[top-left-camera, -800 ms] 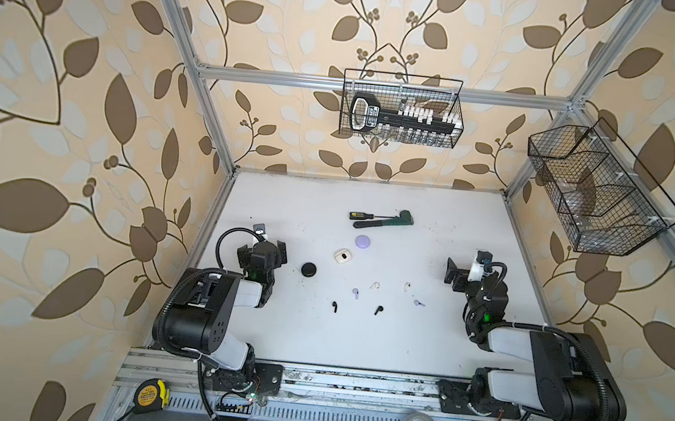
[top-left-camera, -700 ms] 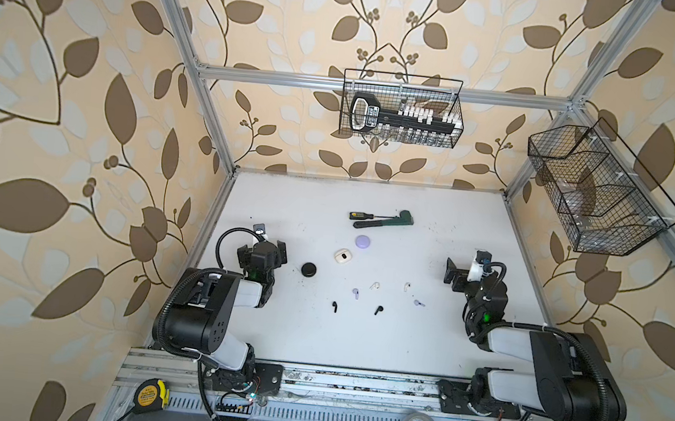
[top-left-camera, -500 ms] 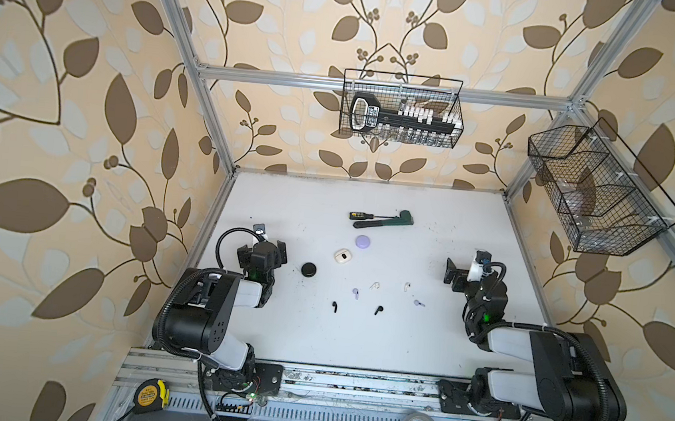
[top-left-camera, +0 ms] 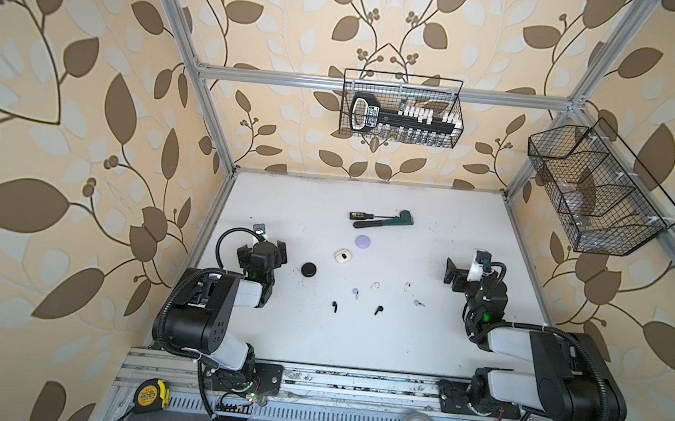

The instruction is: Insert the wireless bluetooth earbuds into the charging case

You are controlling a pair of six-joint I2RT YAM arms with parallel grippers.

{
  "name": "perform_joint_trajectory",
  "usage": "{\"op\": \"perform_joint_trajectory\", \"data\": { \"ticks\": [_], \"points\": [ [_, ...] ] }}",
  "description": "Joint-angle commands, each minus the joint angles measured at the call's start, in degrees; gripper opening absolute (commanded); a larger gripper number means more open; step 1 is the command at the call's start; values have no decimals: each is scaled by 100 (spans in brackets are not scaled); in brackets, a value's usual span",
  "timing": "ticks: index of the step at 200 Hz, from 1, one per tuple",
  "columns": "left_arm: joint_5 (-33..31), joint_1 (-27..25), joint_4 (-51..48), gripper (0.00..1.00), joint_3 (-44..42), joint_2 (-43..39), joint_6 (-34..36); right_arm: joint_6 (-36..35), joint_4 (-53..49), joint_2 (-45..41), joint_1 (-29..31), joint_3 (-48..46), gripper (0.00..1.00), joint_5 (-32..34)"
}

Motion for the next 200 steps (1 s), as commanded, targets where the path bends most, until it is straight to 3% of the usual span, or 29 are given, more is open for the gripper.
{"op": "perform_joint_trajectory", "data": {
  "ticks": [1, 142, 159, 173, 180, 200],
  "points": [
    [64, 58, 123, 99, 51, -89, 41, -108, 92, 28, 8, 118, 100, 61],
    [66, 58, 126, 99, 40, -97, 37, -120, 94, -16, 36, 136, 100, 108],
    [98, 50, 248, 99, -48, -161, 73, -191, -776, -451, 140, 431, 100, 207],
    [122, 50, 363, 99, -122, -362, 156, -1, -1854, -891, 335, 749, 100, 869],
    [145, 49, -115, 99, -60, -787, 153, 195, -2426, -1124, 353, 925, 100, 1109],
    [-140, 50, -2816, 99, 878, -1786, -245, 634, -3682, -1611, 301, 1357, 100, 1260]
  ]
}}
